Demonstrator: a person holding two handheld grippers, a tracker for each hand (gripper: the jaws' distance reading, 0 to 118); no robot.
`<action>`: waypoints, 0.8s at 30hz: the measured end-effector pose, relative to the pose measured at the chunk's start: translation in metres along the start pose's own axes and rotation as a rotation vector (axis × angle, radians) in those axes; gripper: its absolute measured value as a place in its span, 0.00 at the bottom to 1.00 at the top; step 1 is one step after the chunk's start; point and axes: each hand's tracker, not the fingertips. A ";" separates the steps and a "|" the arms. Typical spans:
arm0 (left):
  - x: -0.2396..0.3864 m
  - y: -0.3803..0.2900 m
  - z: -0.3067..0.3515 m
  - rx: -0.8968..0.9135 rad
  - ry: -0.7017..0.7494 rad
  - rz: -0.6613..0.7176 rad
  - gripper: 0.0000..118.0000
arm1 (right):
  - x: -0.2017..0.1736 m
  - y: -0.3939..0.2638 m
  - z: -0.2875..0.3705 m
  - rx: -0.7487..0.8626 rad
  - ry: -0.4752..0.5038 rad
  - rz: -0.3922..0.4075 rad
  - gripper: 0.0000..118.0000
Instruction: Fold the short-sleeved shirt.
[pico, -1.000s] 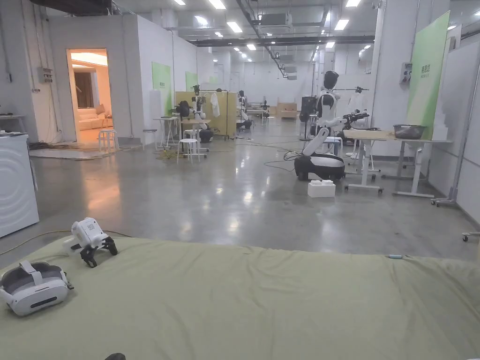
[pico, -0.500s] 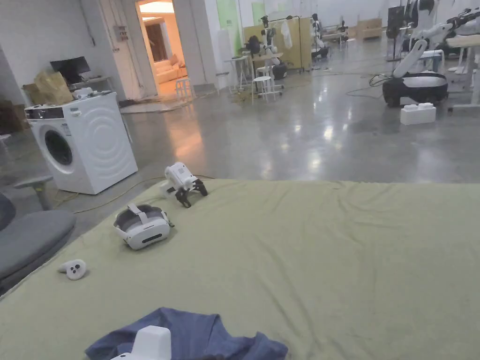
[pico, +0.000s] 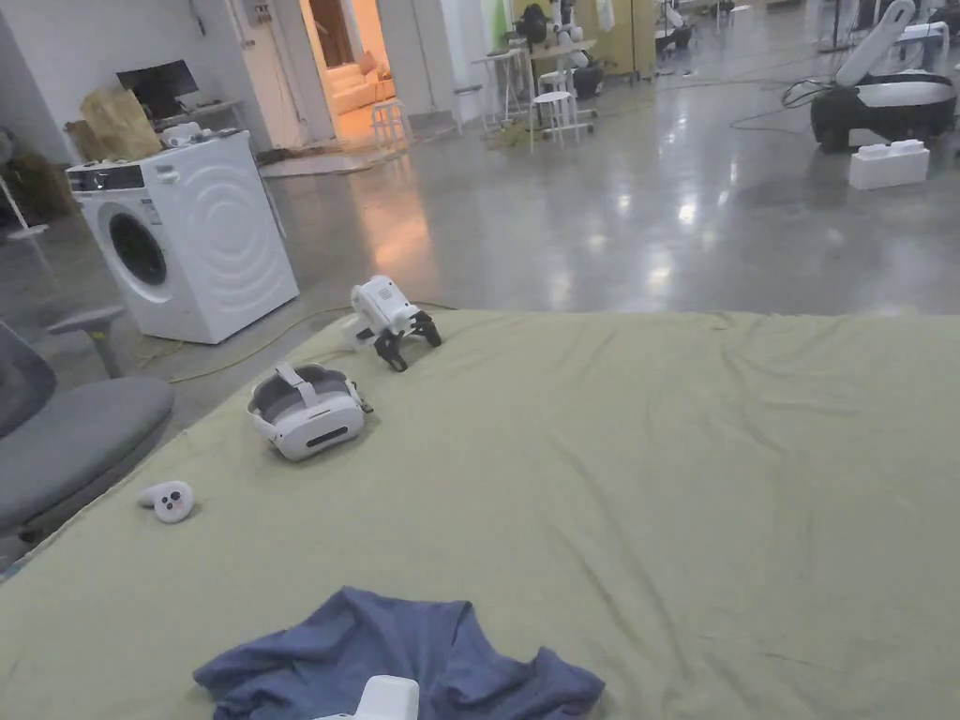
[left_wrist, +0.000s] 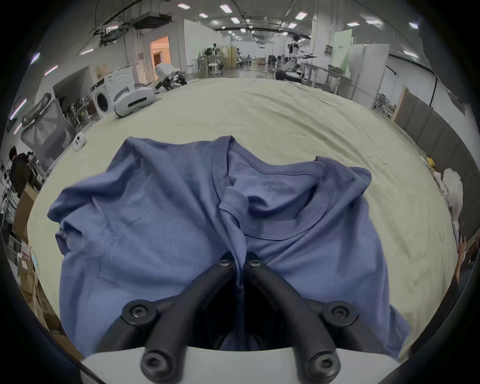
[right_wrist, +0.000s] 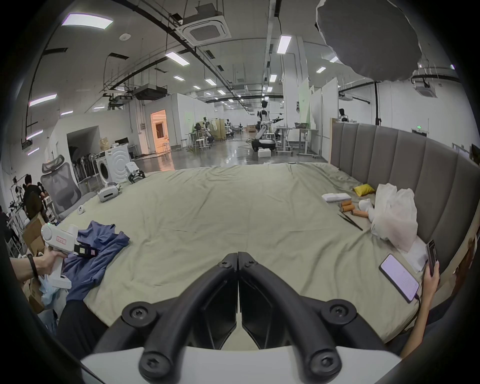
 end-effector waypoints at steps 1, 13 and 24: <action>0.002 0.000 -0.003 -0.019 0.010 0.002 0.00 | 0.002 -0.002 0.000 -0.005 0.005 -0.008 0.00; 0.055 0.165 0.129 0.444 -0.259 0.078 0.00 | 0.039 -0.007 0.027 0.036 -0.031 -0.117 0.00; 0.380 0.112 0.071 0.196 -0.736 -0.392 0.00 | 0.070 -0.016 0.070 0.069 -0.137 -0.162 0.00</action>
